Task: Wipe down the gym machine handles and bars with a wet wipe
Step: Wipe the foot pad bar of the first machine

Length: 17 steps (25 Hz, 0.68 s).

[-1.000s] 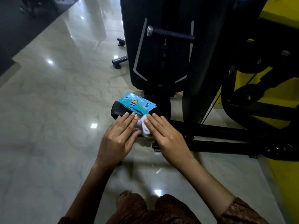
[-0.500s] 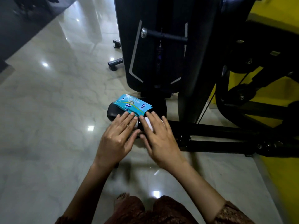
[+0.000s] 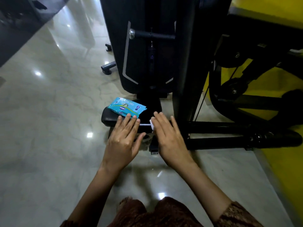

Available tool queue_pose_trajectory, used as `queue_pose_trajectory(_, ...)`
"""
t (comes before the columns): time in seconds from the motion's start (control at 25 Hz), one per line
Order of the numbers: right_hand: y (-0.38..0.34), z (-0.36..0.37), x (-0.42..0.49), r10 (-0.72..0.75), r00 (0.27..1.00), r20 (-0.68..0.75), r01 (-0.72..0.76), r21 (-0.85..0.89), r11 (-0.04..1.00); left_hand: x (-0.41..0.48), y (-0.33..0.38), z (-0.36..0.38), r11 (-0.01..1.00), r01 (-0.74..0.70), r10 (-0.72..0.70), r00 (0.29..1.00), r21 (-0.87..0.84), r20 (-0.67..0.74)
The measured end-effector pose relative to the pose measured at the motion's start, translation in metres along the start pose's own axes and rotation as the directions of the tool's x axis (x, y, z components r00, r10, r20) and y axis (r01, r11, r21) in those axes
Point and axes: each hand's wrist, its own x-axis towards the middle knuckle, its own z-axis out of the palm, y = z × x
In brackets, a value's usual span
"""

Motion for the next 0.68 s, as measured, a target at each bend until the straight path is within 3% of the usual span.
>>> queue_pose_trajectory(0.12, 0.041, -0.01, -0.026, 0.021, 0.999, 0.042, -0.019, -0.047, 0.999, 0.007, 0.009, 0.004, 1.0, -0.01, 0.01, 1.0, 0.005, 0.02)
queue_pose_trajectory(0.28, 0.074, -0.039, -0.05, 0.377, 0.924, -0.06, -0.38, -0.037, 0.924, 0.018, 0.029, 0.015, 0.997, -0.065, 0.067, 0.997, -0.043, 0.043)
queue_pose_trajectory(0.36, 0.062, -0.032, -0.04, 0.371, 0.925, -0.088, -0.371, 0.016, 0.929, 0.023, 0.041, 0.023, 0.991, -0.103, 0.11, 0.991, -0.087, 0.074)
queue_pose_trajectory(0.52, 0.069, -0.018, -0.043, 0.164, 0.986, -0.013, -0.164, -0.002, 0.986, 0.033, 0.059, 0.034, 0.981, -0.137, 0.157, 0.977, -0.138, 0.141)
queue_pose_trajectory(0.6, 0.101, -0.029, -0.061, 0.247, 0.969, -0.019, -0.248, -0.031, 0.968, 0.039, 0.066, 0.039, 0.978, -0.142, 0.167, 0.972, -0.152, 0.166)
queue_pose_trajectory(0.68, 0.128, -0.049, -0.076, 0.439, 0.895, -0.075, -0.445, -0.091, 0.891, 0.043, 0.073, 0.043, 0.979, -0.132, 0.159, 0.971, -0.152, 0.178)
